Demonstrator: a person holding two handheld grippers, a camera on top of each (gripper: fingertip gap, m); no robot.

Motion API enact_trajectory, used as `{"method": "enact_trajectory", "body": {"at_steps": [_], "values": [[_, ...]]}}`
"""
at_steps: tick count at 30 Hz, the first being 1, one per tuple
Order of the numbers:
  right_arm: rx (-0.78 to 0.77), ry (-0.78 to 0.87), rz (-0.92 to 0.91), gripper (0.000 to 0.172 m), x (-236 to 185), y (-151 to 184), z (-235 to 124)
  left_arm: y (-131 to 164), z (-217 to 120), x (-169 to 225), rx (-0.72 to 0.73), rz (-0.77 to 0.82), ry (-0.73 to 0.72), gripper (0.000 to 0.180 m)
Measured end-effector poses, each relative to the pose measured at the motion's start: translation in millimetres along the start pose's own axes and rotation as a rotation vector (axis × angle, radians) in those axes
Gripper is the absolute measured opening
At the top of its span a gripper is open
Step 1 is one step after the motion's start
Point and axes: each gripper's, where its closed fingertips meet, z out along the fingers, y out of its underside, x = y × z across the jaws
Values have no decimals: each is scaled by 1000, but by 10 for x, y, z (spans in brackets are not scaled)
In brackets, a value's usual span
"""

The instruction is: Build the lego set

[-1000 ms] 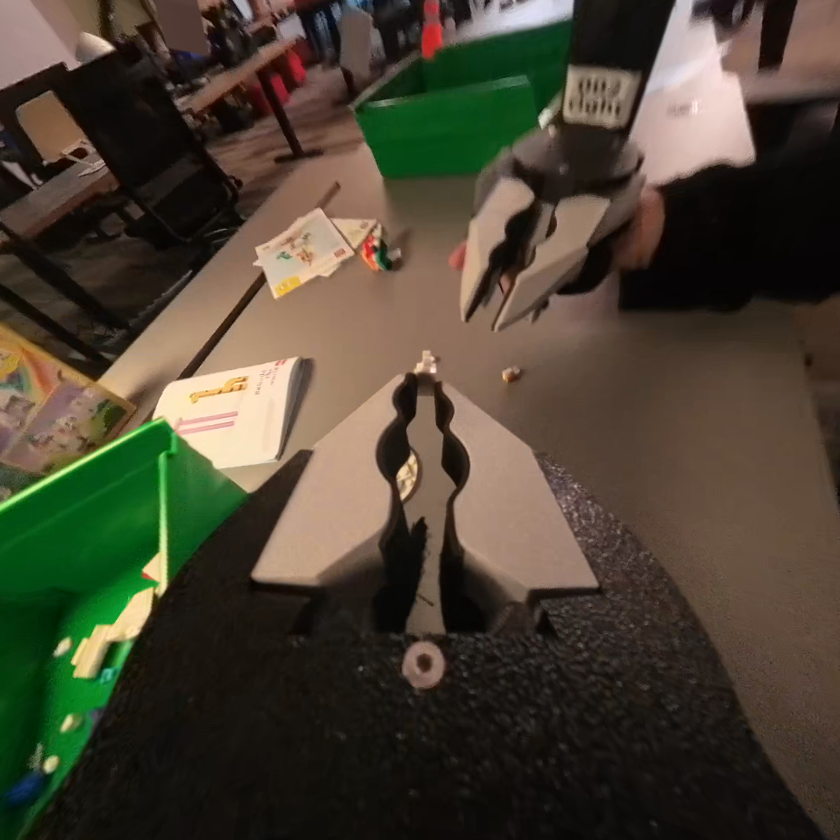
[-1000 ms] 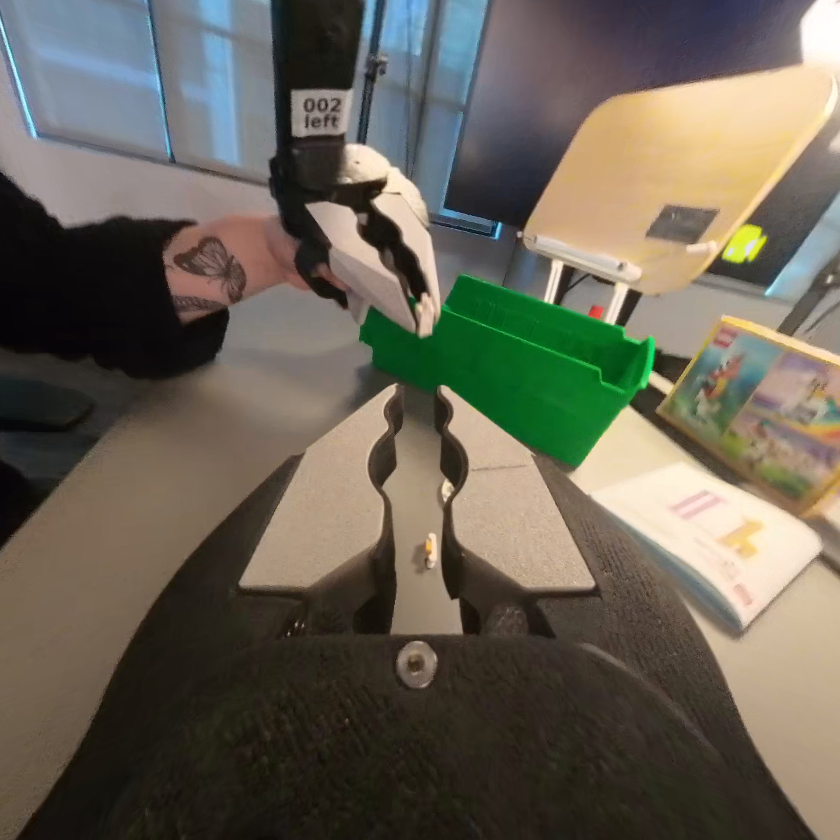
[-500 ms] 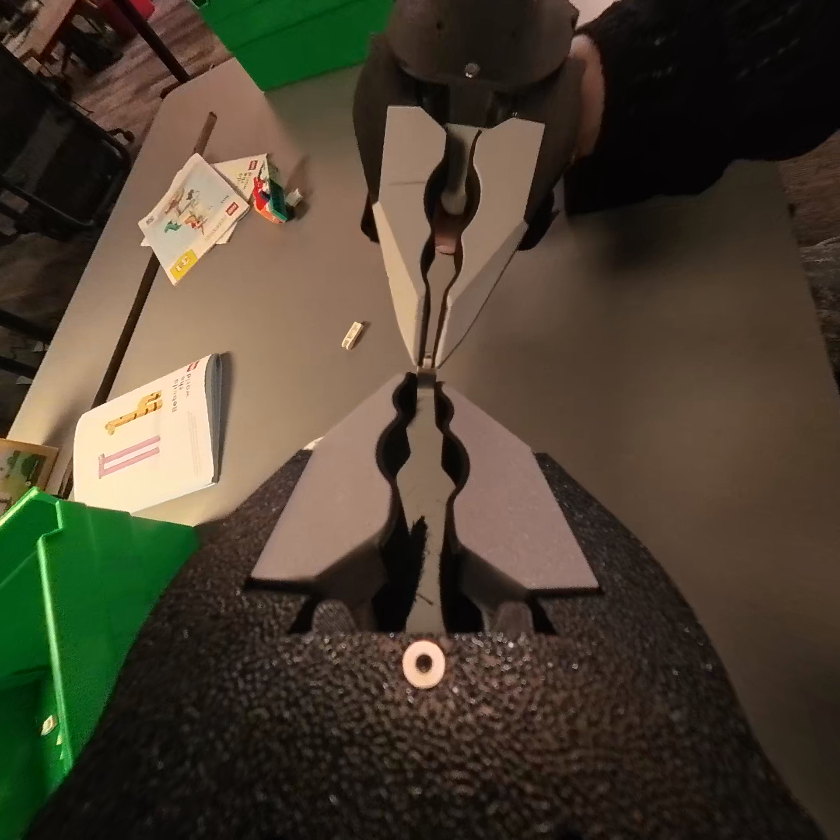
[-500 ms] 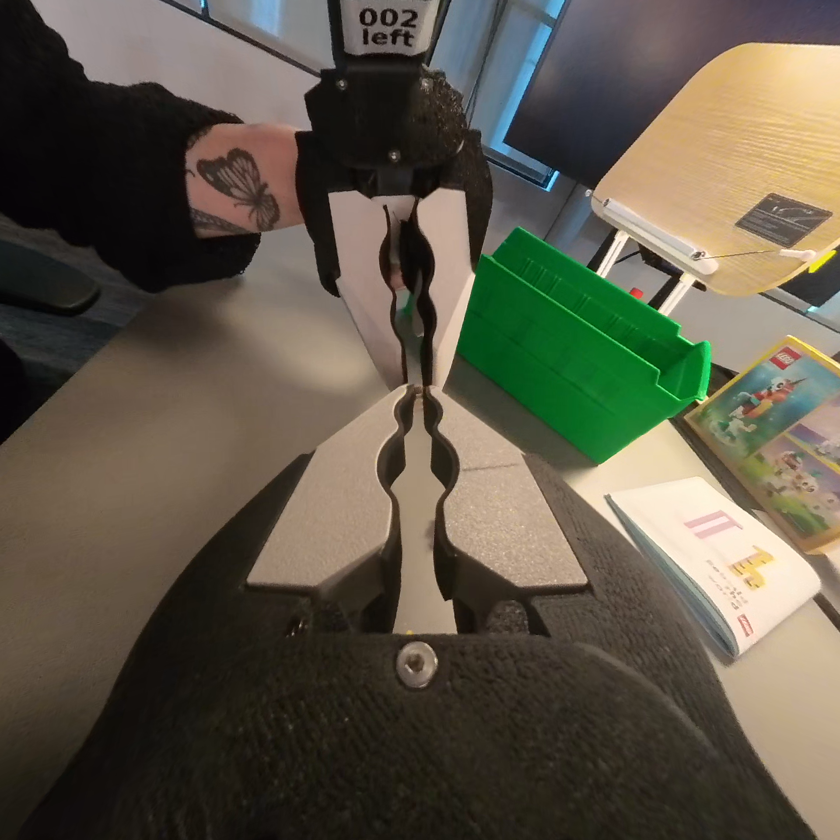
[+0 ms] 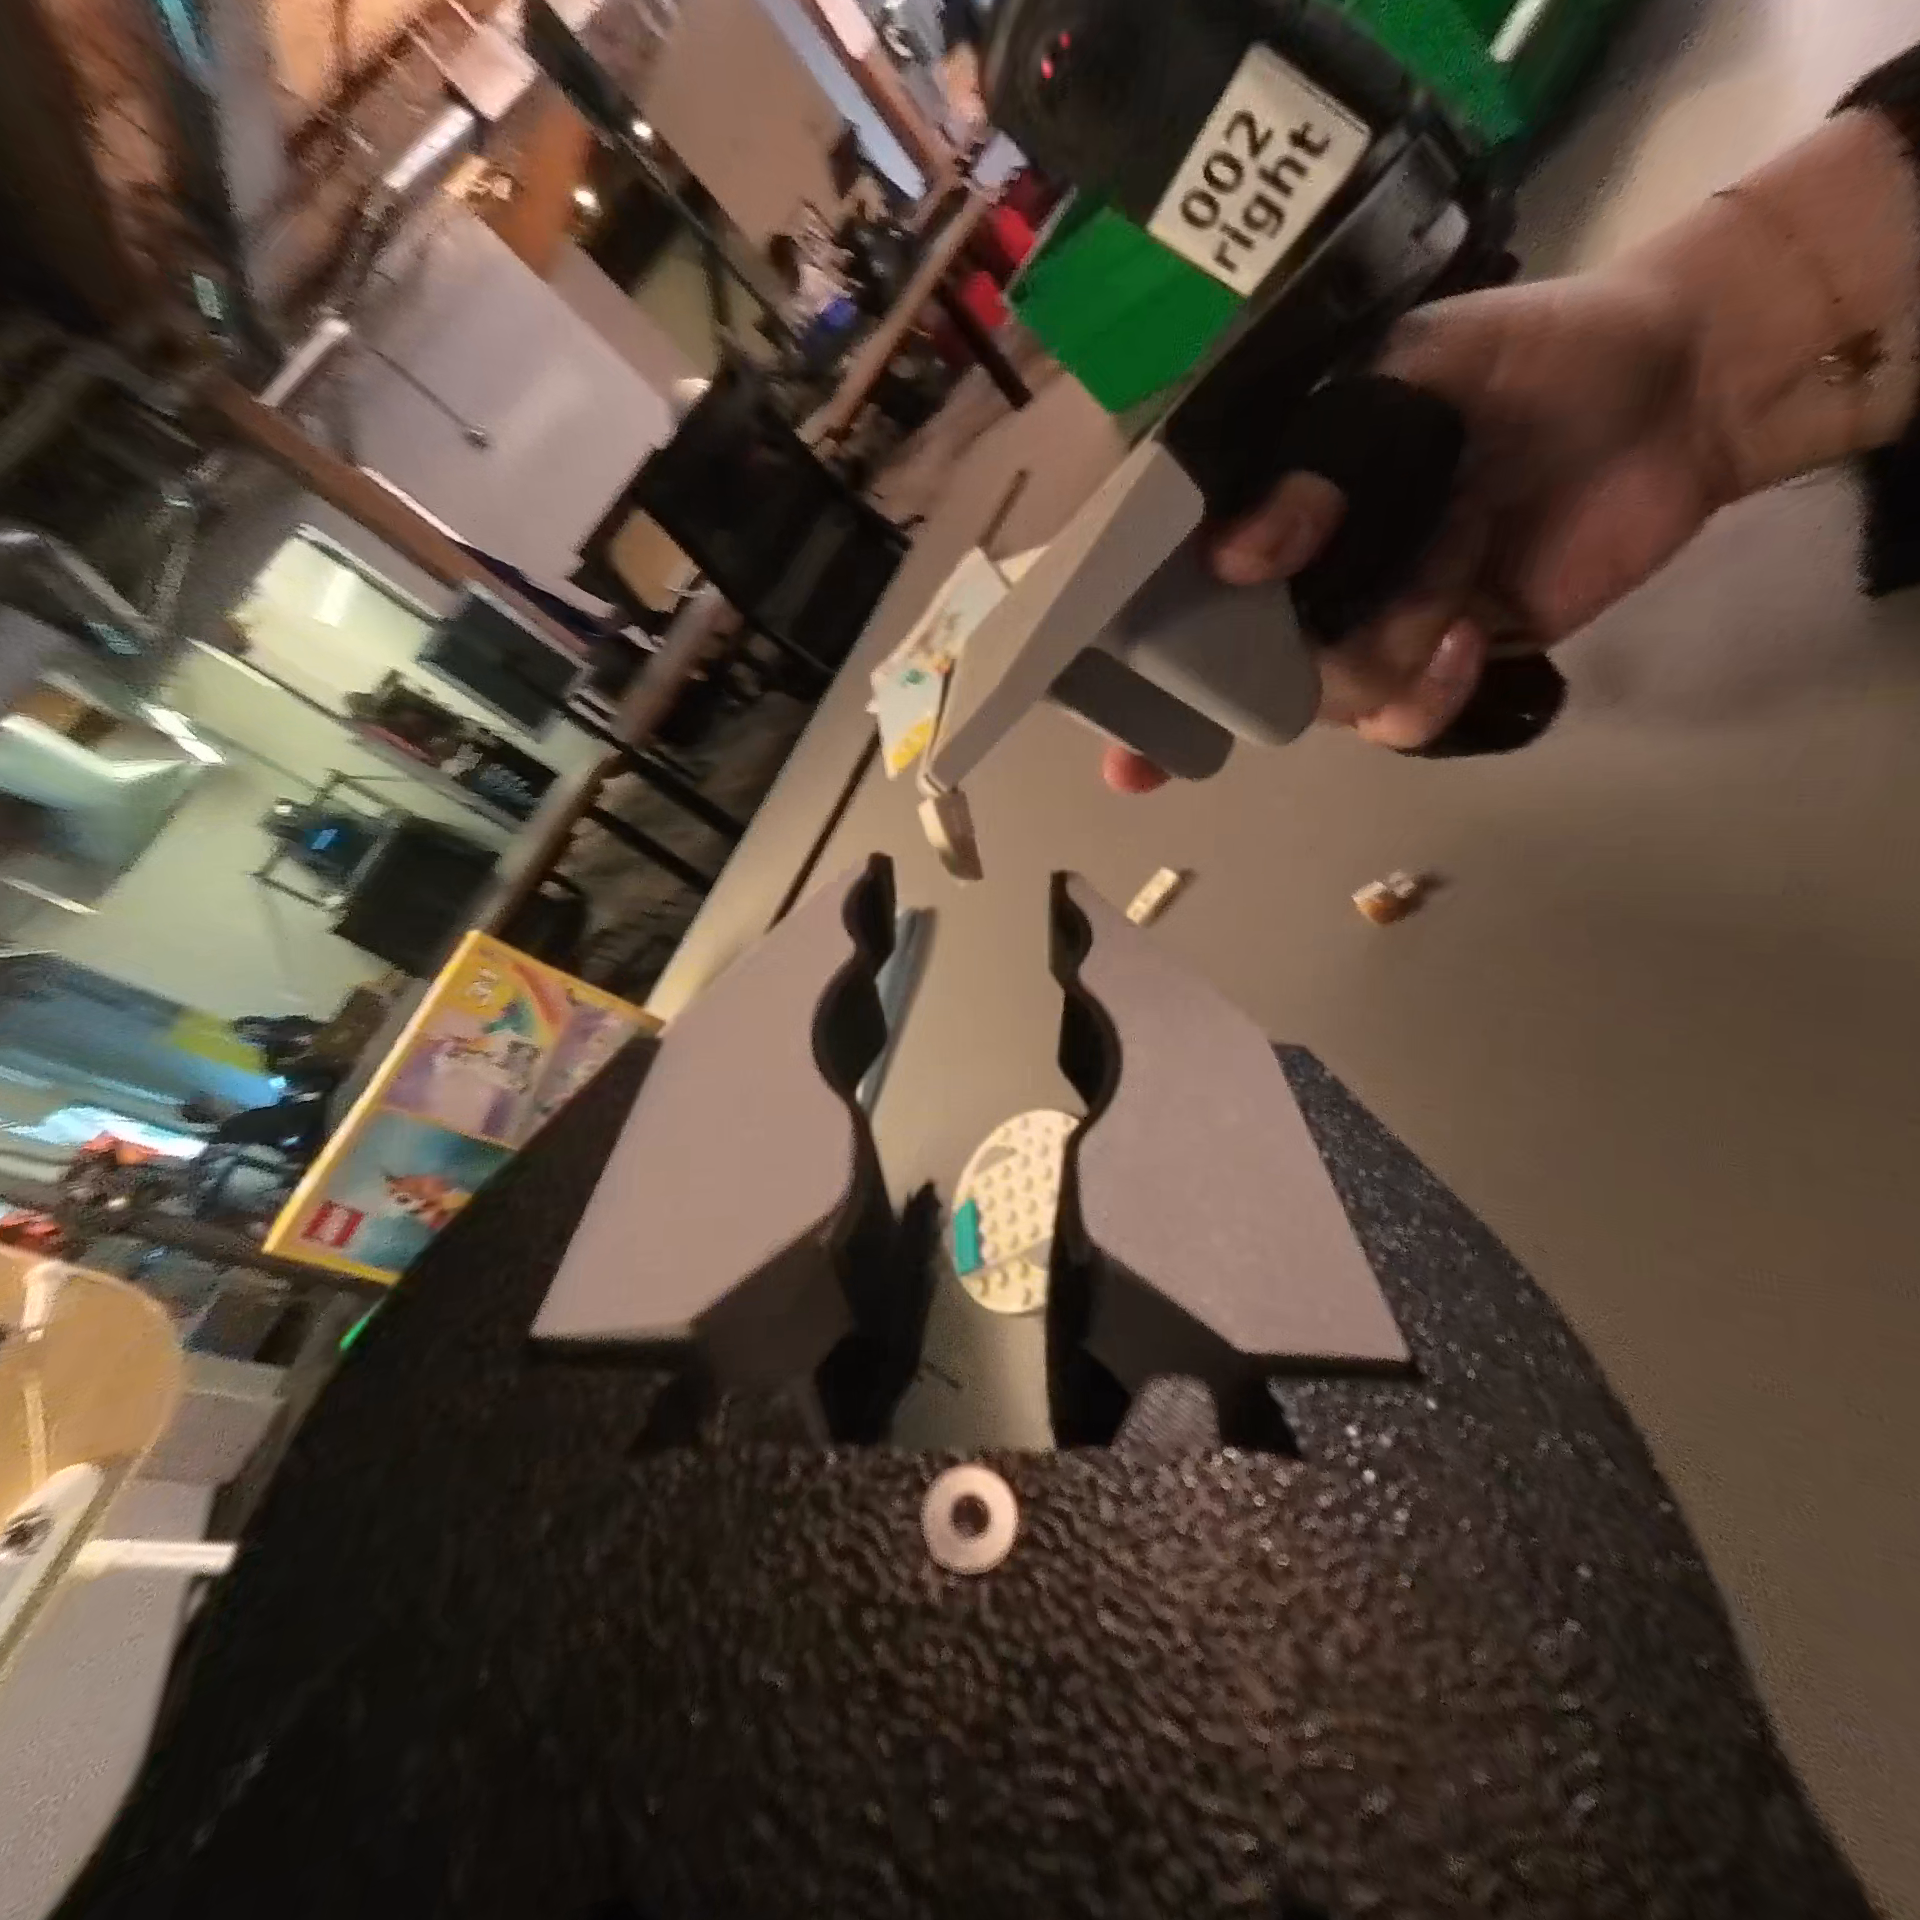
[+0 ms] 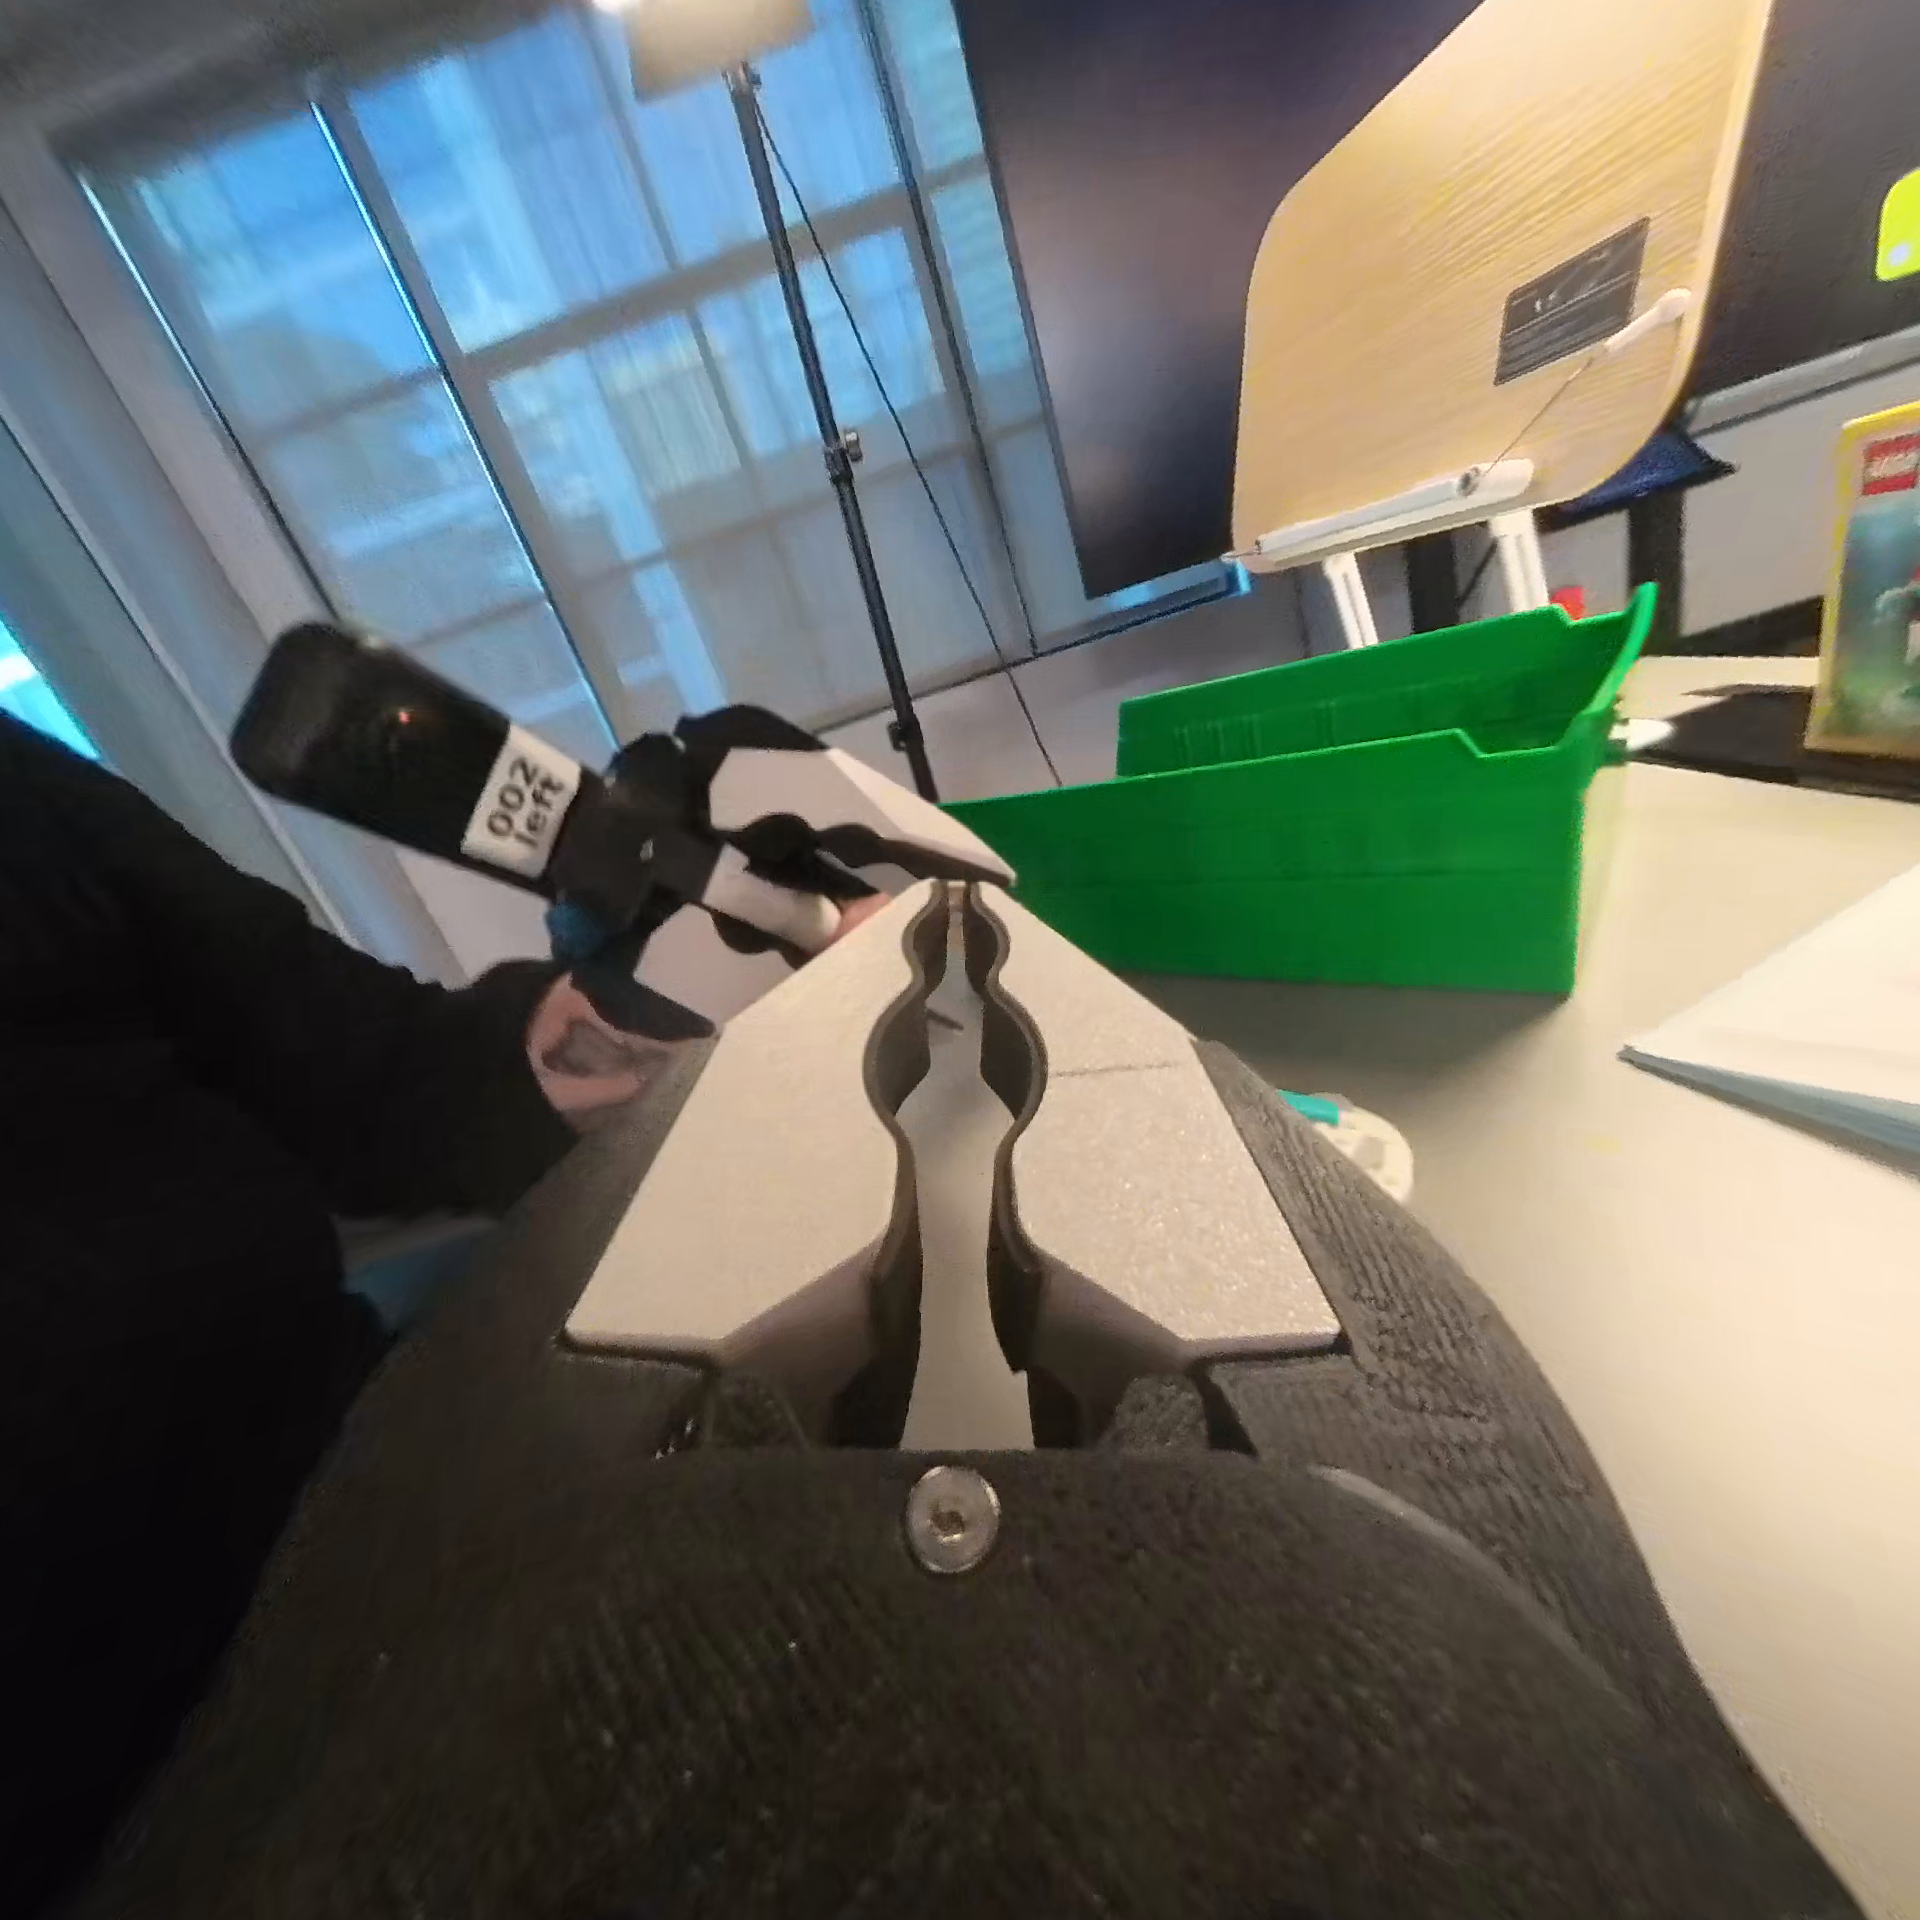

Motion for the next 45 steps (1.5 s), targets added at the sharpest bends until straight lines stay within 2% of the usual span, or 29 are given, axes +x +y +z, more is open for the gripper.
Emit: {"method": "enact_trajectory", "body": {"at_steps": [3,5,11,18,24,30,34,35,38,39,40,42,45], "values": [[32,-11,54,0,12,-30,-8,-18,48,-43,-13,28,-83,20],[42,-12,66,0,21,-44,-16,-35,59,-83,-16,57,-127,6],[-14,27,48,0,83,23,-29,53,96,-47,-106,160,-92,2],[-359,92,-258,0,79,385,-64,237,62,122,-194,378,23,0],[-545,112,-436,0,87,612,-103,323,59,236,-217,376,60,0],[-694,161,-671,0,131,777,-106,365,109,283,-230,256,91,0],[-710,182,-681,0,190,831,-105,488,102,305,-259,291,139,0],[-709,192,-682,0,211,816,-119,499,89,317,-256,305,154,4],[-704,178,-654,0,194,808,-132,548,69,397,-264,386,212,35],[-710,173,-649,0,191,823,-136,552,76,412,-260,417,217,38],[-715,171,-648,0,191,833,-137,558,81,438,-258,447,230,31],[-719,161,-635,0,181,853,-136,508,101,427,-232,499,202,5],[-710,176,-631,0,205,840,-135,543,108,422,-269,480,211,3]]}}
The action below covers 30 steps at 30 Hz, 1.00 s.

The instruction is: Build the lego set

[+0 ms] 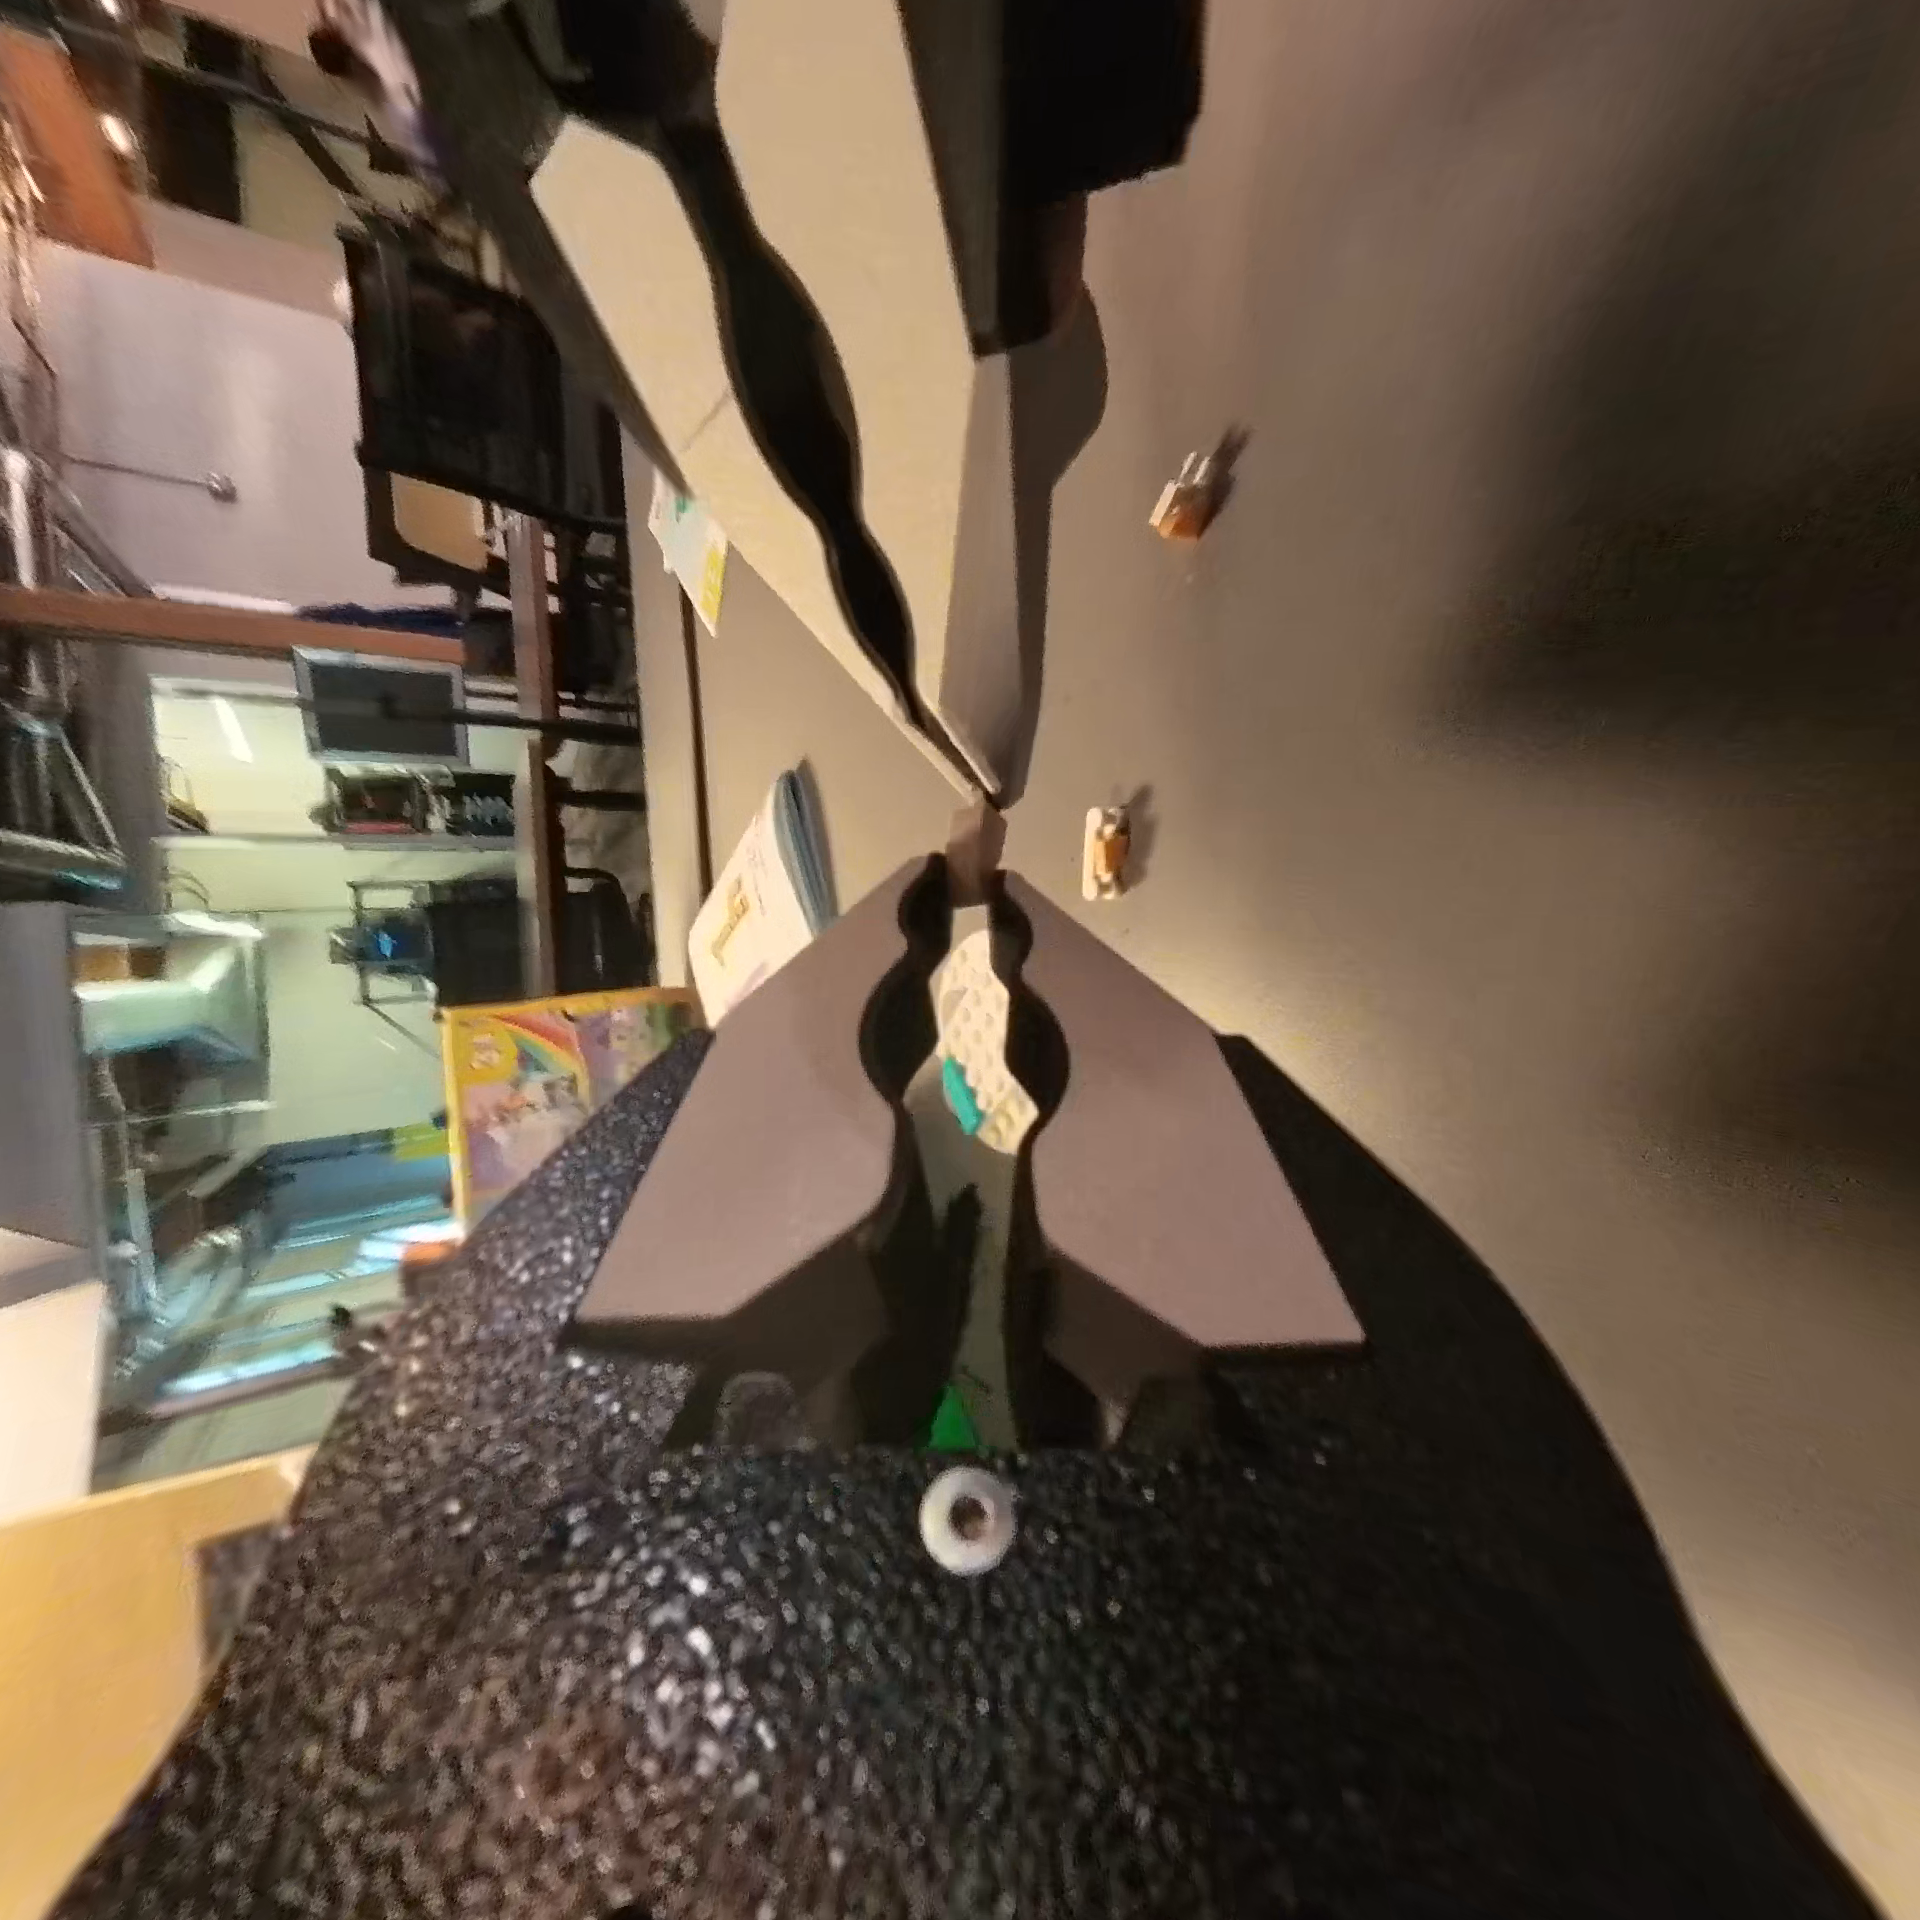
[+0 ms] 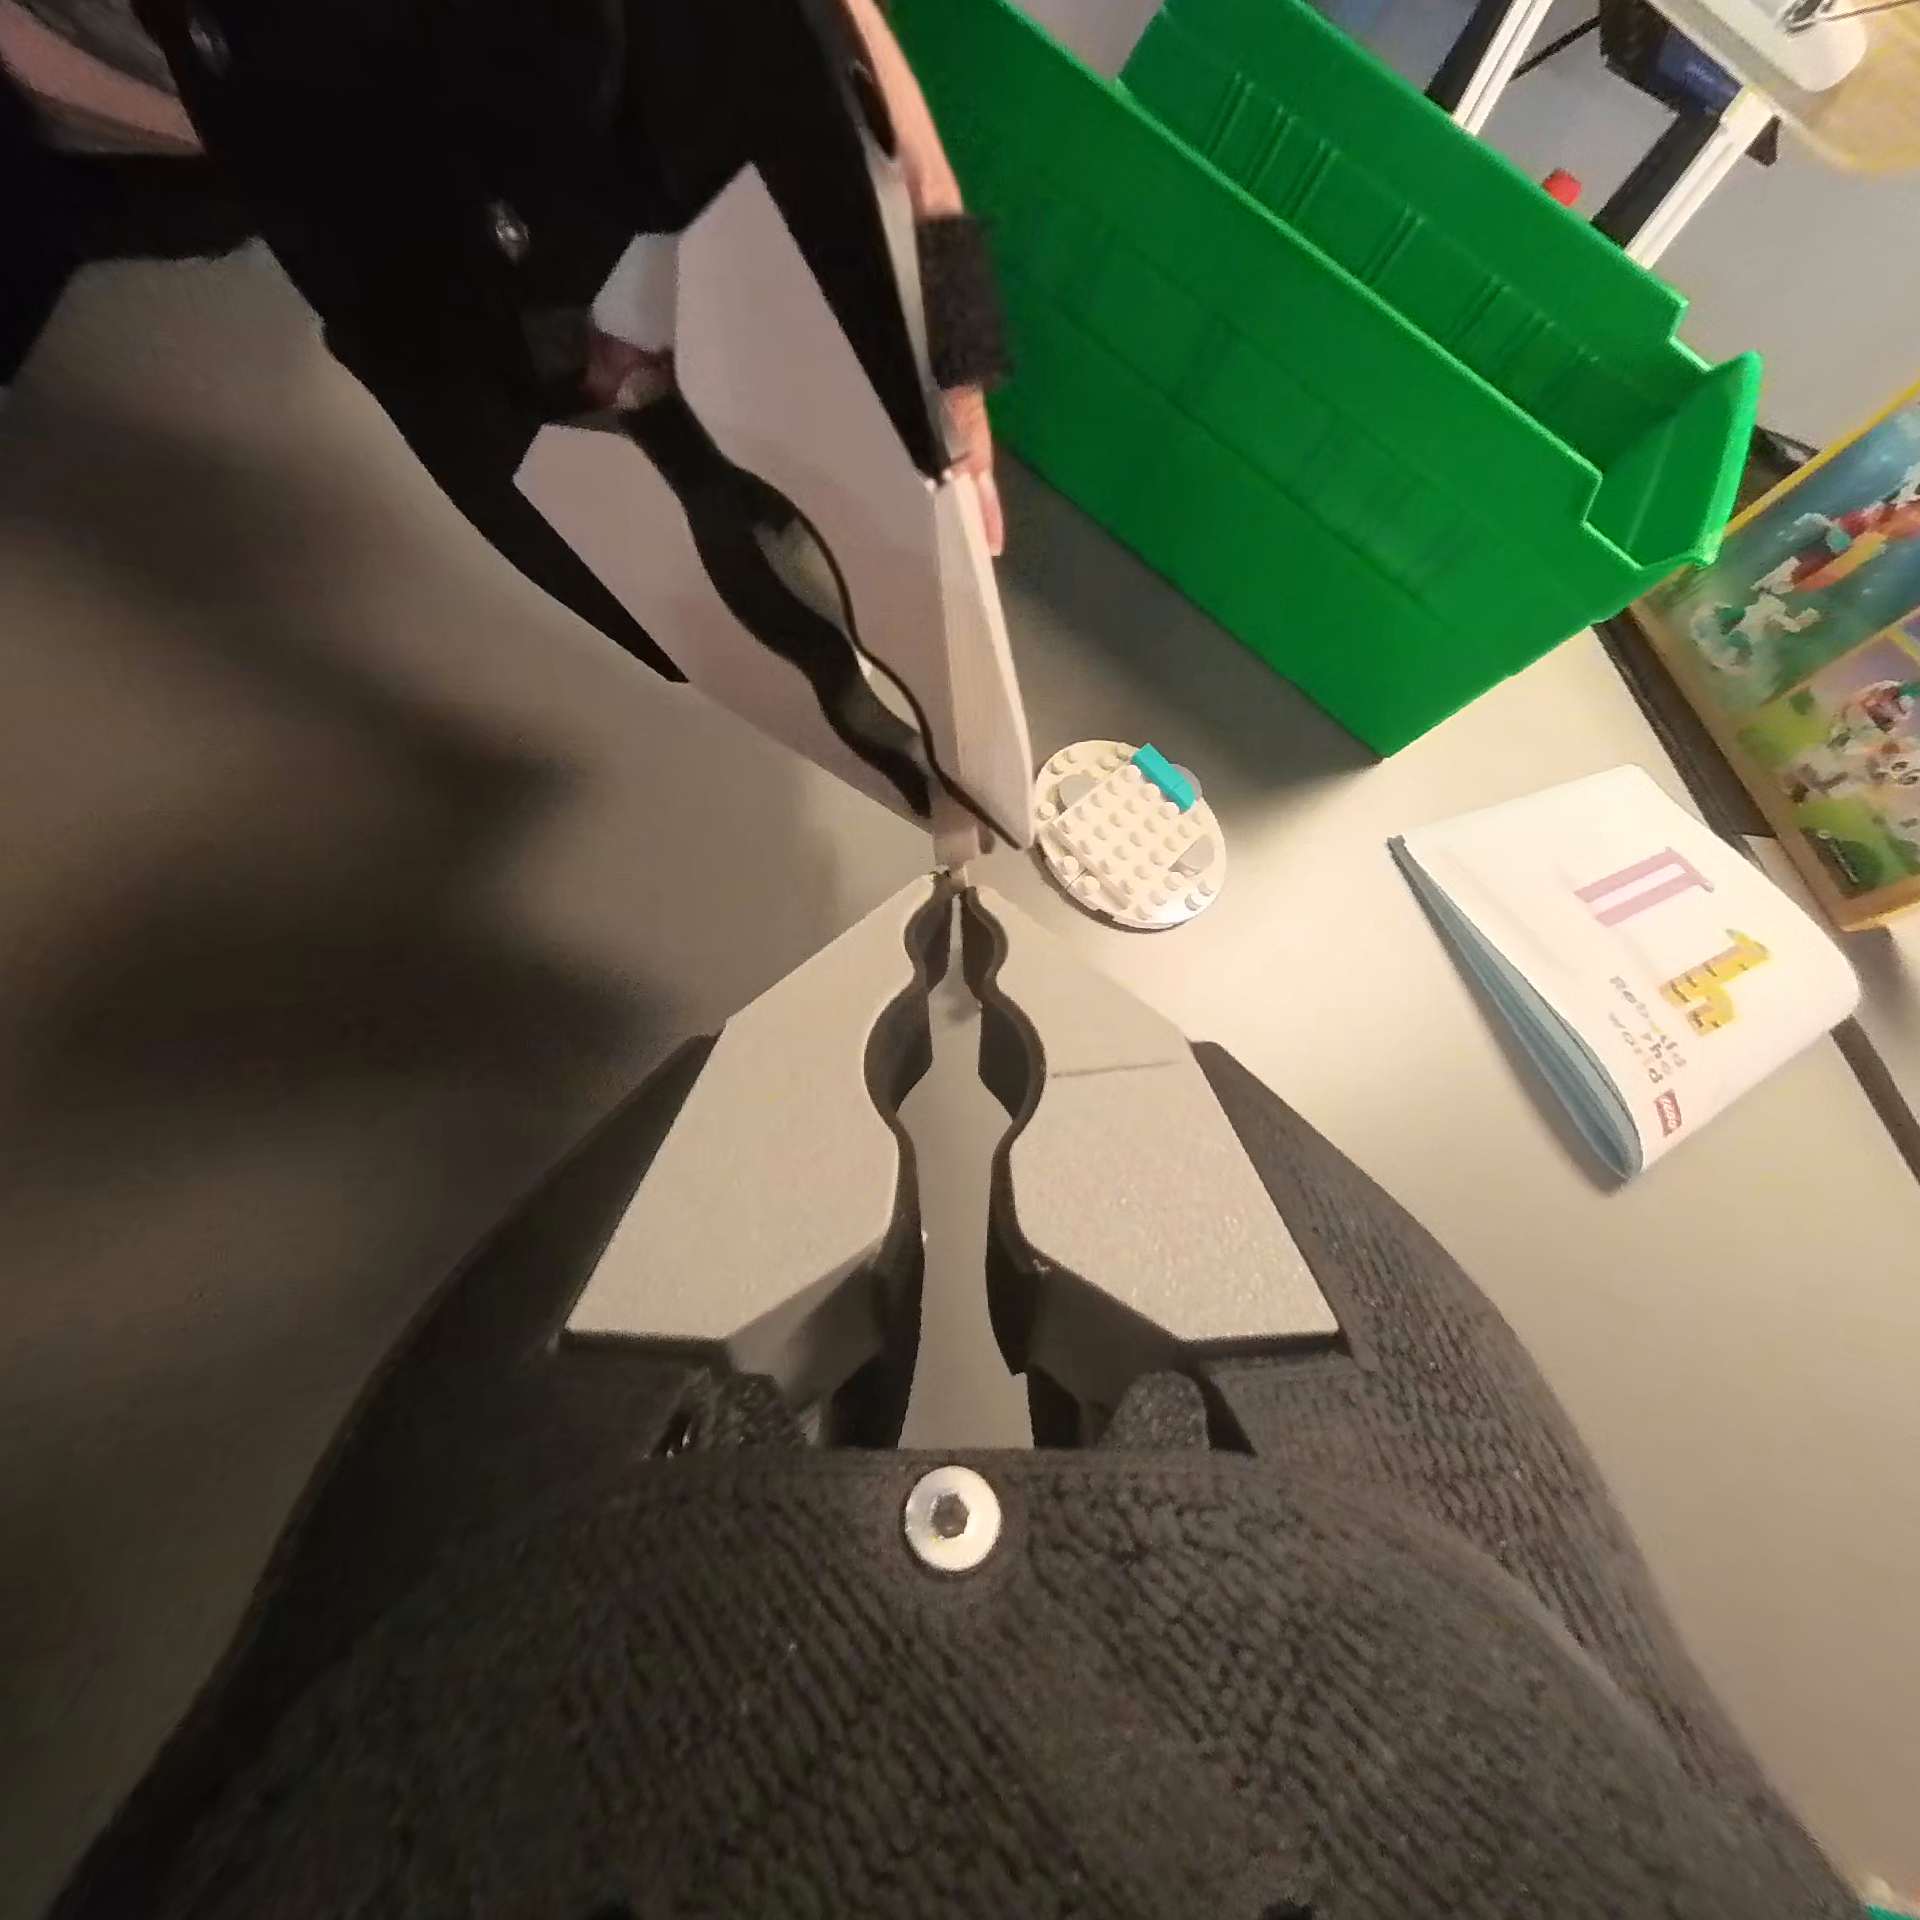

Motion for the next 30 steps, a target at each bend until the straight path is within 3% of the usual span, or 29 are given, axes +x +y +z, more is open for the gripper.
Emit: {"method": "enact_trajectory", "body": {"at_steps": [3,6,8,13,21,30], "values": [[-5,146,-67,0,166,-18,10,111,35,-51,-74,-198,26,3],[-84,297,-238,25,268,16,61,172,72,-39,-111,-404,97,3],[-119,321,-317,28,230,14,123,152,83,-38,-99,-470,124,2],[-184,435,-432,5,307,-1,132,136,88,-50,-86,-529,130,2],[-184,541,-336,3,432,-108,56,105,61,-221,-18,-658,48,1],[-328,567,-633,2,400,-13,124,107,85,-186,60,-850,32,1]]}}
